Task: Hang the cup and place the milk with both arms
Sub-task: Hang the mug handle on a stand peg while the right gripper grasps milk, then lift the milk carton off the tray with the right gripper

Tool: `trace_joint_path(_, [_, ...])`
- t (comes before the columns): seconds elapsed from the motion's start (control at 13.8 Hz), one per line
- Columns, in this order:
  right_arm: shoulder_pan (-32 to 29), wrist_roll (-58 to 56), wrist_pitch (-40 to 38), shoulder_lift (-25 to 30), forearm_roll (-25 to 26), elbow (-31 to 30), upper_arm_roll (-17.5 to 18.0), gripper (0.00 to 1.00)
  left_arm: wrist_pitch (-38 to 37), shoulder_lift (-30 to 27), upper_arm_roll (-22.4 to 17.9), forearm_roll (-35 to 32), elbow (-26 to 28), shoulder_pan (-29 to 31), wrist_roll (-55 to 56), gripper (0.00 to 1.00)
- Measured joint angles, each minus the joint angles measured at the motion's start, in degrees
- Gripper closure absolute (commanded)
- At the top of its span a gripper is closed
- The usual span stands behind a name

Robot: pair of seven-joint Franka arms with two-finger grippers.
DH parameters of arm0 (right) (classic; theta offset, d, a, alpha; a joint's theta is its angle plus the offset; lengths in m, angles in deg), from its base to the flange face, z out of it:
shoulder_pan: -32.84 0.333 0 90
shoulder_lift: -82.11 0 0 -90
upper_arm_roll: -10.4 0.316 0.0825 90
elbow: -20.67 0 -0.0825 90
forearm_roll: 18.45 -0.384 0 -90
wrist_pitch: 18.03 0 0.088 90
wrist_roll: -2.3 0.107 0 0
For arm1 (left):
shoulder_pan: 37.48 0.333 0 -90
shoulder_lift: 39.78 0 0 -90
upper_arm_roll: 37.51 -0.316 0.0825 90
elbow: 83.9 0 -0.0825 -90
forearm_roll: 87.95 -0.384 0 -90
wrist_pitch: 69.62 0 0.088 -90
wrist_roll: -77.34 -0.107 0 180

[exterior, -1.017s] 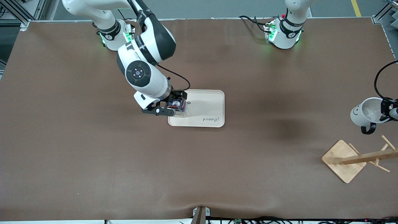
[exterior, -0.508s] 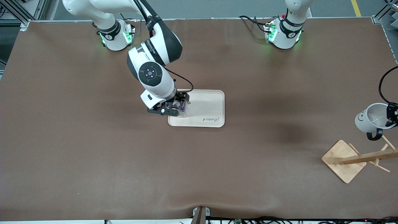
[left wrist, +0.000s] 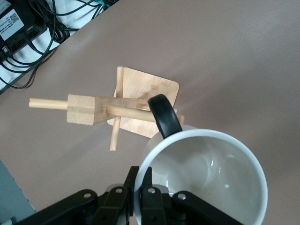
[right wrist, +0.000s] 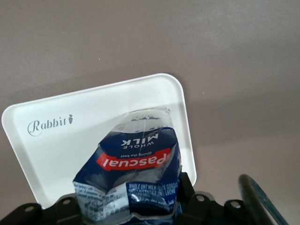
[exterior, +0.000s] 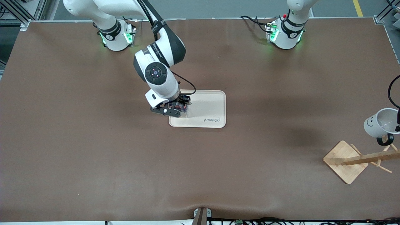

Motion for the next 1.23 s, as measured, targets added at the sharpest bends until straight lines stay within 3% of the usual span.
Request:
trace_joint_path(0.07, [-0.15, 1.03, -0.56, 0.16, -0.02, 0.98, -0.46, 1.00, 0.01, 0.20, 0.00, 0.00, -0.08, 0.10, 0.00, 0.82])
trace_joint_path(0.15, [-0.72, 2.22, -2.03, 0.43, -0.03, 2.73, -1.04, 1.00, 0.04, 0.35, 0.00, 0.00, -0.14, 0.21, 0.00, 0.56])
trace_joint_path(0.22, [-1.89, 3.09, -4.65, 0.88, -0.02, 4.92, -1.46, 1.00, 0.11, 0.46, 0.00, 0.02, -0.27, 0.26, 0.01, 0.22])
trace_joint_path(0.29, [-3.56, 3.41, -8.05, 1.41, 0.07, 7.11, -1.73, 1.00, 0.13, 0.56, 0.01, 0.14, -0.52, 0.27, 0.02, 0.00])
trace_joint_path(0.44, [-7.25, 3.48, -13.66, 2.47, 0.50, 9.75, -2.91, 1.00, 0.14, 0.59, 0.08, 1.13, -0.94, 0.26, 0.10, 0.00])
trace_joint_path(0.58, [-10.19, 2.46, -15.96, 3.39, 2.12, 10.21, -6.35, 1.00, 0.13, 0.57, 0.33, 1.49, -1.40, 0.24, 0.29, 0.00])
trace_joint_path(0.87, [-17.91, -15.60, -21.93, 4.22, 2.69, 9.79, -13.52, 1.00, -0.86, -0.60, 1.27, 1.59, -1.91, 0.00, 8.56, 0.00])
trace_joint_path(1.23, [-31.04, -39.31, -15.38, 3.89, 2.78, 2.26, -14.52, 1.00, -10.59, -5.68, 5.91, 1.61, -2.01, -0.24, 32.18, 0.00])
